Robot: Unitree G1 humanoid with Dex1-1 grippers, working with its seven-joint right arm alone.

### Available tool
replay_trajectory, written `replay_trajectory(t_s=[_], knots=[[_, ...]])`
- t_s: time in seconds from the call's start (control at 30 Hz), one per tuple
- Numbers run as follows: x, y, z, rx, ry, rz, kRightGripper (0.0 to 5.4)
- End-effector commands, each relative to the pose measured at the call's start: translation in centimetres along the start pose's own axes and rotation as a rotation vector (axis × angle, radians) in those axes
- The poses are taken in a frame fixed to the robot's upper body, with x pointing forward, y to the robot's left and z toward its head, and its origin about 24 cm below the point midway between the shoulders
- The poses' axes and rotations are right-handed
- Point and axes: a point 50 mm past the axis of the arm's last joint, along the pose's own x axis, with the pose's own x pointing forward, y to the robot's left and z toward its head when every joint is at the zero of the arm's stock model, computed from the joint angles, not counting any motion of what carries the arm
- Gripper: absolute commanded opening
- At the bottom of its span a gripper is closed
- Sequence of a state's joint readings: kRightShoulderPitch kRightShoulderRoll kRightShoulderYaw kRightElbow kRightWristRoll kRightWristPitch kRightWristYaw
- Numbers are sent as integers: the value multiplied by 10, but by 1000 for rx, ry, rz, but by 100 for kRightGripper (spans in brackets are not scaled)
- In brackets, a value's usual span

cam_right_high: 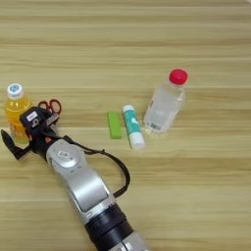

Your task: Move the objects on the table

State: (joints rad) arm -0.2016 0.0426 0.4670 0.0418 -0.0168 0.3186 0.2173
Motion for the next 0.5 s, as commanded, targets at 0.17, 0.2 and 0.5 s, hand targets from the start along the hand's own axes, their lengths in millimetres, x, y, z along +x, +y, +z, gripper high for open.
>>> replay_trajectory(t_s=[0.17,0.2,0.5], knots=[[17,20,49,36,-199,37,538],[18,20,50,37,-200,37,538],[21,17,49,50,-203,23,538]])
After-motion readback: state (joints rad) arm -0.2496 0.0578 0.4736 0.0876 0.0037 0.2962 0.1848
